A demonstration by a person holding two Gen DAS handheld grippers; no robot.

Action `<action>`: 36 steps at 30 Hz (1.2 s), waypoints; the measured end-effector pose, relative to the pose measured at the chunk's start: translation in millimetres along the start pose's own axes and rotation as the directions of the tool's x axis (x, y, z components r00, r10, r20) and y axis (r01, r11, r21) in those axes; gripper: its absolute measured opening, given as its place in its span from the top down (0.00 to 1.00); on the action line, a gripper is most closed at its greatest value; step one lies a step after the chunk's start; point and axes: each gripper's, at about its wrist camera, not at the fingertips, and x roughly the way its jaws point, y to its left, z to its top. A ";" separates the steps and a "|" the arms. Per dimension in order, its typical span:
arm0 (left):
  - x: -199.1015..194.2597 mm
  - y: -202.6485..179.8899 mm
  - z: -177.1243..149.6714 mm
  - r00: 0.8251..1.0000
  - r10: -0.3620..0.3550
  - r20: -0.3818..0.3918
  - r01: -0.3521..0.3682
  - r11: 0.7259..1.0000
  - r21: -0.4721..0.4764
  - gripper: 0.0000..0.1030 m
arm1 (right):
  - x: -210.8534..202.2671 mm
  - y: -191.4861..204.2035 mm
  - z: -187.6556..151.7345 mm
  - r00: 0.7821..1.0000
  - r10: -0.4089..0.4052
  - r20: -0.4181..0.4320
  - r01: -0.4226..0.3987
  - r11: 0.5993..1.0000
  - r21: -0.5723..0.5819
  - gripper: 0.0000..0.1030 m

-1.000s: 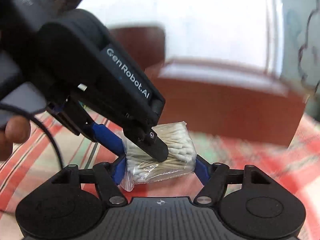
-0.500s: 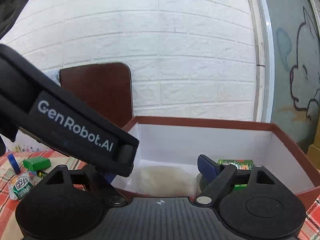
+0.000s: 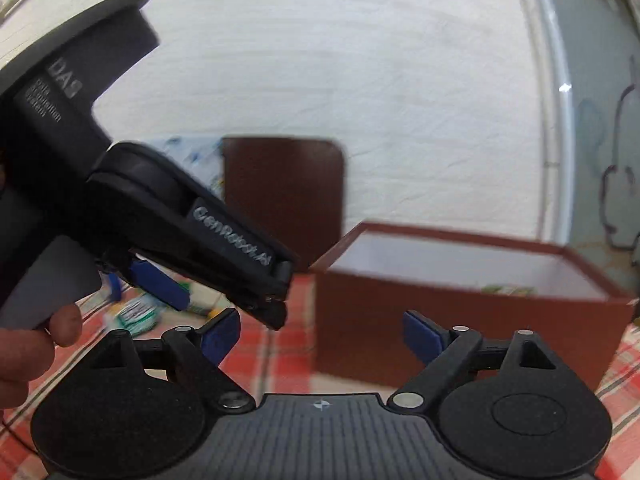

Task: Organize objects
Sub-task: 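Carry the cotton swab bag into the brown box and release it, then move the right tool to the green snack packet and grasp it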

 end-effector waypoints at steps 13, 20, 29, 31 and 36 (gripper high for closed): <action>-20.8 177.0 -76.2 0.904 0.427 -0.033 -0.422 0.875 -0.239 0.17 | 46.1 75.6 -13.4 0.947 0.209 -0.243 -0.225 0.973 -0.040 0.23; -22.9 204.3 -95.8 0.886 0.460 0.063 -0.426 0.858 -0.286 0.00 | 102.5 124.4 -2.1 0.902 0.324 -0.285 -0.363 0.927 -0.093 0.25; -20.7 207.2 -98.5 0.890 0.450 0.080 -0.410 0.864 -0.293 0.00 | 175.5 160.2 5.5 0.864 0.350 -0.361 -0.410 0.906 -0.103 0.44; -20.6 207.5 -98.2 0.890 0.449 0.081 -0.409 0.864 -0.294 0.00 | 168.8 159.5 5.0 0.873 0.341 -0.350 -0.403 0.908 -0.120 0.53; -20.3 206.5 -98.0 0.888 0.453 0.078 -0.415 0.862 -0.291 0.00 | 127.0 135.3 -4.1 0.886 0.301 -0.353 -0.358 0.928 -0.107 0.54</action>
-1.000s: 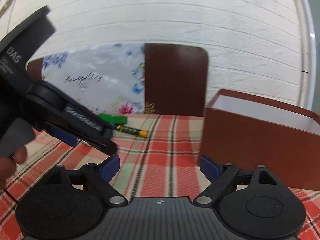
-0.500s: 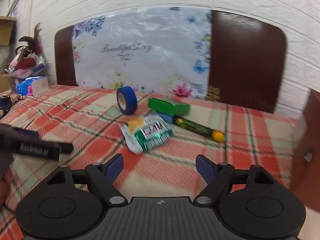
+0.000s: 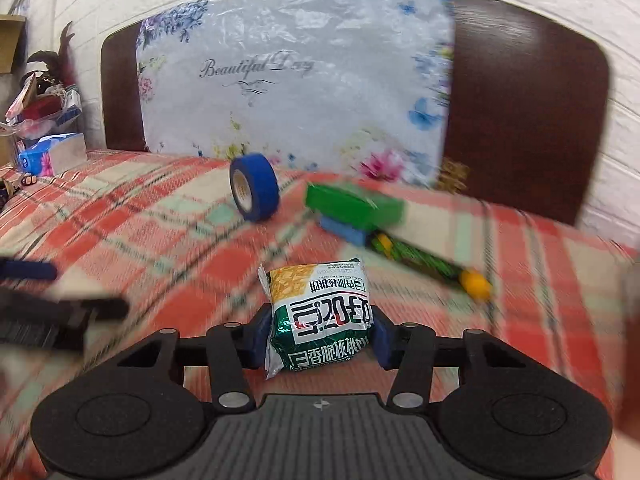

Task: Organize objects
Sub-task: 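Move the right tool to the green snack packet and grasp it, then carry the snack packet into the brown box and open the right tool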

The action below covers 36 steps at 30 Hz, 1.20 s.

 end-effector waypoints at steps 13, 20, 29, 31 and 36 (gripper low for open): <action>-0.3 -6.8 2.9 0.999 0.035 -0.021 -0.034 0.999 0.043 0.00 | -162.5 -99.4 -105.2 0.946 -0.318 -0.057 0.319 0.894 0.315 0.53; -6.5 -12.4 -1.1 0.997 0.071 -0.019 -0.069 0.995 0.067 0.00 | -194.4 -106.0 -98.7 0.934 -0.343 0.100 0.289 0.889 0.355 0.54; -30.5 -61.1 30.1 0.995 -0.069 -0.071 0.070 0.997 0.015 0.15 | -234.1 -185.9 -49.0 0.792 -0.561 0.243 0.452 0.805 0.383 0.53; -50.1 -108.2 46.2 0.987 -0.157 -0.038 0.159 0.984 0.083 0.15 | -228.1 -208.3 -48.5 0.795 -0.574 0.195 0.469 0.787 0.402 0.53; -93.6 -236.7 76.8 0.889 -0.450 -0.088 0.459 0.868 0.192 0.15 | -215.1 -221.4 -48.6 0.814 -0.554 0.174 0.450 0.791 0.414 0.53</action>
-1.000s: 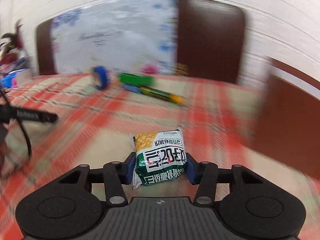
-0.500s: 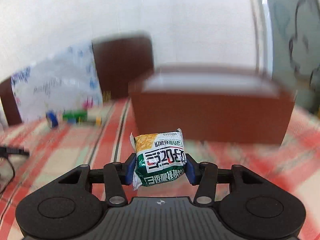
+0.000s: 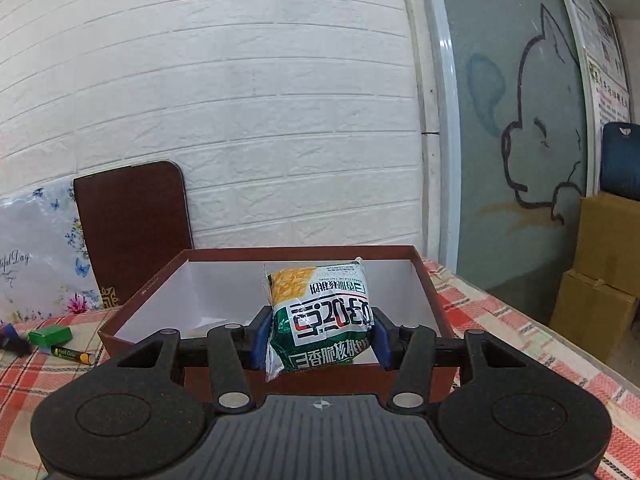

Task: Organize objects
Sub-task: 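Carry the snack packet into the brown box and open the right tool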

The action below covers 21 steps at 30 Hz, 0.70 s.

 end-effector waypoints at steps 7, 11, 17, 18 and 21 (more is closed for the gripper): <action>48.6 -119.2 32.4 0.969 -0.223 -0.108 0.232 0.970 0.074 0.15 | 0.5 1.0 -5.1 0.998 0.053 0.026 -0.051 0.997 -0.064 0.53; 78.5 -135.0 36.4 0.946 -0.290 -0.143 0.292 0.956 -0.004 0.15 | 16.2 -16.4 -5.2 0.997 0.083 0.004 -0.083 0.997 -0.008 0.51; 122.5 -162.1 49.1 0.945 -0.242 -0.221 0.250 0.968 0.008 0.53 | 62.5 -23.7 -2.5 0.996 -0.014 -0.088 0.012 1.000 -0.015 0.40; 125.5 -162.2 49.3 0.945 -0.242 -0.222 0.248 0.969 0.000 0.51 | 66.9 -21.2 -3.4 0.993 -0.060 -0.098 0.057 0.998 -0.031 0.30; 116.9 -154.9 47.9 0.956 -0.231 -0.180 0.239 0.971 0.021 0.43 | 52.0 -19.1 -9.8 0.997 -0.077 -0.031 0.077 0.997 -0.016 0.31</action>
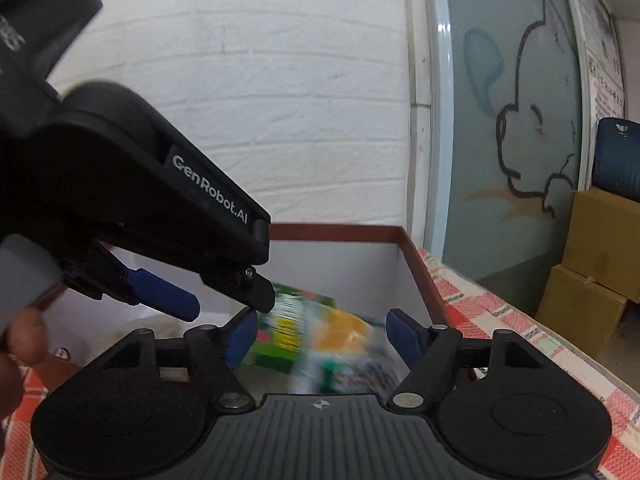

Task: Organize objects
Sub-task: 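Carry the snack packet into the brown box and open the right tool, then move the right tool to the green card and grasp it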

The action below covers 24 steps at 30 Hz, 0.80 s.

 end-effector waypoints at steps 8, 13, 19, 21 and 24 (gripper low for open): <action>-35.6 42.6 -24.2 0.999 -0.005 0.051 0.008 0.998 -0.063 0.42 | -49.6 31.2 -12.6 0.991 0.021 0.135 -0.013 0.998 -0.055 0.26; -89.2 94.4 -46.1 0.988 -0.014 0.155 0.036 0.990 -0.136 0.37 | -71.5 70.3 -12.4 0.974 0.121 0.189 -0.106 0.990 -0.089 0.26; -151.0 196.4 -93.5 0.955 0.179 0.236 -0.114 0.957 -0.265 0.32 | -82.3 144.2 -16.6 0.935 0.322 0.148 -0.295 0.939 -0.174 0.22; -163.7 237.5 -109.8 0.927 0.316 0.203 -0.242 0.916 -0.321 0.32 | -80.9 174.1 -22.4 0.912 0.400 0.089 -0.374 0.902 -0.218 0.22; -172.0 297.1 -141.0 0.847 0.520 0.115 -0.449 0.813 -0.371 0.32 | -68.1 221.5 -31.6 0.873 0.488 -0.027 -0.476 0.835 -0.275 0.22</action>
